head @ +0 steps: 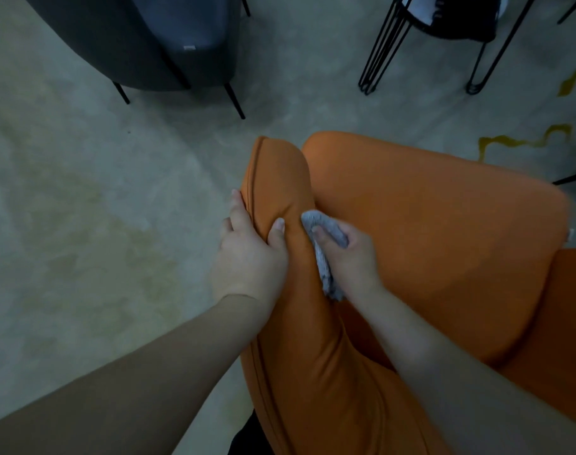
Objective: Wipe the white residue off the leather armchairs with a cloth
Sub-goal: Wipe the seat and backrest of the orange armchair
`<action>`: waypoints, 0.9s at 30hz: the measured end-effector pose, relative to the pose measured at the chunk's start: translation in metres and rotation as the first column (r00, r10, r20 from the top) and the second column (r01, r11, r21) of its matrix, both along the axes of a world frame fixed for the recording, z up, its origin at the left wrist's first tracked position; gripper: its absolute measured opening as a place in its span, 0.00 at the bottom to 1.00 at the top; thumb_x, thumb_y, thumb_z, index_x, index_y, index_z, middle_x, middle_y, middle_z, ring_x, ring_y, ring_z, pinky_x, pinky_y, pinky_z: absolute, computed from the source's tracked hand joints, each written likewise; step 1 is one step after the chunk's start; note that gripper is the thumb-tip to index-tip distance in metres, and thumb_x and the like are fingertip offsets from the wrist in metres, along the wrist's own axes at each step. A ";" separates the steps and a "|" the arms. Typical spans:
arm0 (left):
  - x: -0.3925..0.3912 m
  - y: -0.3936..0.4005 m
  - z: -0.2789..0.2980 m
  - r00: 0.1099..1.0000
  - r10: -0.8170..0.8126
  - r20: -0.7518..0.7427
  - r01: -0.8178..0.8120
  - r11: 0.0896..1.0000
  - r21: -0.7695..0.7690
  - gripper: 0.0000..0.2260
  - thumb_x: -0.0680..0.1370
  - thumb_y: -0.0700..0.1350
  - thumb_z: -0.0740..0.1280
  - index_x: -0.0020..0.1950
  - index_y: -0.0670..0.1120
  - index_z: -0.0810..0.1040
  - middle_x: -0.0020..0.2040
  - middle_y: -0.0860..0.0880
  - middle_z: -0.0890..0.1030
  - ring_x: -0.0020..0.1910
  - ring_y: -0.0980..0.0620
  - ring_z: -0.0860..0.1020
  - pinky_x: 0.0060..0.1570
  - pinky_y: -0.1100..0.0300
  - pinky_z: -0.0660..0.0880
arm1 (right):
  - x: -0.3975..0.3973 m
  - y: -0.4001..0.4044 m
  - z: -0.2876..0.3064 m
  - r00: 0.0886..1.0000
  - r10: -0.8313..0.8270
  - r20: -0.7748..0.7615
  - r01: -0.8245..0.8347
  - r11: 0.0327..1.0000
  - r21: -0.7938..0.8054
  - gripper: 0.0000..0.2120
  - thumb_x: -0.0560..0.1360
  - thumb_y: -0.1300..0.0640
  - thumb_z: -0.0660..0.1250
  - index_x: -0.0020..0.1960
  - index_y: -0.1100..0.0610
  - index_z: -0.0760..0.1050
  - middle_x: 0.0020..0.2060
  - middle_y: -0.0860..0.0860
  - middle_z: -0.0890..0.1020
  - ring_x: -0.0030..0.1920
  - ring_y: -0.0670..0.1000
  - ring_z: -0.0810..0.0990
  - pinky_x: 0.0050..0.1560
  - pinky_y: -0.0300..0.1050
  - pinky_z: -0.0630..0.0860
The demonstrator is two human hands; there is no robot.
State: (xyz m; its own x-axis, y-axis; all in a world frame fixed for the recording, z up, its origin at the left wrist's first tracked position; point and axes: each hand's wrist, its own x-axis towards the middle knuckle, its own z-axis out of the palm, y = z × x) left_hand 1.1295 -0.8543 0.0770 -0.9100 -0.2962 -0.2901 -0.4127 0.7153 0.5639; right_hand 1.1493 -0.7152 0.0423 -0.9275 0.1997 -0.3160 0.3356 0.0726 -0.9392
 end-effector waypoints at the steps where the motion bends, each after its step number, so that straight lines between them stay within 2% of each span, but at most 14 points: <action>1: 0.001 0.001 0.000 1.000 -0.001 0.000 0.001 1.000 -0.002 0.31 0.79 0.46 0.64 0.78 0.49 0.53 0.71 0.42 0.66 0.65 0.41 0.71 0.51 0.57 0.64 | 0.012 0.002 0.001 1.000 0.014 0.003 -0.014 1.000 -0.009 0.07 0.72 0.49 0.68 0.43 0.35 0.81 0.39 0.43 0.84 0.41 0.41 0.82 0.42 0.36 0.77; 5: 0.008 0.006 0.012 0.999 -0.010 -0.048 0.008 0.999 -0.050 0.31 0.80 0.55 0.60 0.79 0.51 0.50 0.72 0.44 0.66 0.63 0.40 0.73 0.57 0.49 0.70 | 0.050 0.009 0.007 0.994 0.045 0.096 -0.051 0.997 0.058 0.06 0.73 0.49 0.70 0.44 0.37 0.79 0.44 0.47 0.83 0.44 0.42 0.82 0.43 0.35 0.76; 8: 0.008 0.007 0.019 0.998 -0.047 -0.029 0.044 0.994 -0.096 0.31 0.80 0.56 0.58 0.79 0.50 0.49 0.72 0.44 0.67 0.61 0.38 0.73 0.55 0.49 0.70 | 0.059 0.020 0.024 0.977 0.156 0.145 -0.171 0.980 0.100 0.06 0.74 0.48 0.69 0.39 0.39 0.80 0.38 0.50 0.83 0.38 0.44 0.81 0.36 0.37 0.77; 11: 0.009 0.007 0.021 0.996 -0.089 -0.006 0.087 0.988 -0.128 0.32 0.80 0.57 0.57 0.79 0.48 0.48 0.72 0.42 0.66 0.60 0.37 0.74 0.53 0.48 0.71 | 0.055 0.033 0.036 0.917 0.296 0.268 -0.366 0.891 0.268 0.07 0.74 0.44 0.67 0.37 0.40 0.78 0.31 0.42 0.81 0.33 0.39 0.79 0.29 0.31 0.71; 13: 0.009 0.004 0.021 0.989 -0.146 0.019 0.147 0.980 -0.137 0.33 0.80 0.59 0.56 0.79 0.47 0.47 0.72 0.39 0.65 0.61 0.36 0.73 0.54 0.47 0.70 | 0.054 0.039 0.042 0.887 0.326 0.327 -0.427 0.848 0.315 0.05 0.73 0.42 0.67 0.42 0.41 0.78 0.32 0.41 0.81 0.34 0.39 0.79 0.31 0.31 0.69; 15: 0.006 0.000 0.022 0.981 -0.178 0.080 0.185 0.977 -0.103 0.35 0.80 0.59 0.58 0.79 0.45 0.44 0.73 0.37 0.62 0.63 0.35 0.72 0.57 0.46 0.70 | 0.058 0.042 0.050 0.883 0.343 0.320 -0.445 0.828 0.342 0.04 0.73 0.43 0.67 0.43 0.41 0.78 0.31 0.38 0.80 0.34 0.37 0.78 0.29 0.29 0.67; 18: 0.002 -0.007 0.030 0.963 -0.211 0.167 0.224 0.972 -0.066 0.36 0.80 0.57 0.60 0.79 0.44 0.45 0.74 0.37 0.61 0.68 0.36 0.67 0.64 0.45 0.66 | 0.066 0.045 0.071 0.926 0.298 0.230 -0.364 0.866 0.343 0.06 0.73 0.46 0.68 0.37 0.39 0.77 0.29 0.33 0.79 0.32 0.33 0.77 0.27 0.27 0.68; 21: 0.012 -0.020 0.045 0.936 -0.318 0.150 0.334 0.937 -0.102 0.33 0.80 0.55 0.60 0.78 0.43 0.50 0.72 0.38 0.63 0.69 0.38 0.66 0.66 0.47 0.65 | 0.069 0.051 0.092 0.972 0.147 0.185 -0.212 0.886 0.411 0.07 0.73 0.45 0.66 0.40 0.45 0.80 0.29 0.41 0.81 0.31 0.38 0.78 0.26 0.32 0.68; 23: 0.024 -0.029 0.057 0.907 -0.398 0.138 0.416 0.897 -0.149 0.32 0.80 0.56 0.59 0.78 0.44 0.52 0.71 0.40 0.65 0.68 0.39 0.68 0.65 0.47 0.66 | 0.070 0.055 0.107 0.988 0.063 0.142 -0.117 0.902 0.415 0.05 0.74 0.46 0.66 0.43 0.43 0.81 0.30 0.41 0.81 0.32 0.37 0.79 0.26 0.30 0.68; 24: 0.030 -0.033 0.063 0.895 -0.425 0.136 0.444 0.879 -0.172 0.31 0.80 0.57 0.59 0.78 0.44 0.54 0.71 0.41 0.65 0.67 0.39 0.69 0.64 0.48 0.67 | 0.069 0.055 0.114 0.992 0.040 0.118 -0.085 0.909 0.409 0.05 0.74 0.46 0.66 0.46 0.42 0.81 0.31 0.40 0.81 0.34 0.38 0.79 0.28 0.31 0.70; 27: 0.043 -0.046 0.079 0.875 -0.464 0.135 0.483 0.854 -0.193 0.29 0.81 0.57 0.57 0.77 0.45 0.55 0.72 0.42 0.65 0.68 0.40 0.68 0.64 0.48 0.67 | 0.066 0.053 0.132 0.997 0.022 0.072 -0.051 0.905 0.422 0.08 0.75 0.47 0.67 0.51 0.46 0.82 0.38 0.42 0.83 0.39 0.42 0.80 0.39 0.41 0.77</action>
State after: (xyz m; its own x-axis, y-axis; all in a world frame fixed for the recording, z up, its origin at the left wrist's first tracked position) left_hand 1.1725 -0.8999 0.1556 -0.9321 0.1014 -0.3476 -0.0304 0.9346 0.3543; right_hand 1.2155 -0.6623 0.1738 -0.9173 0.2943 -0.2681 0.3834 0.4718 -0.7940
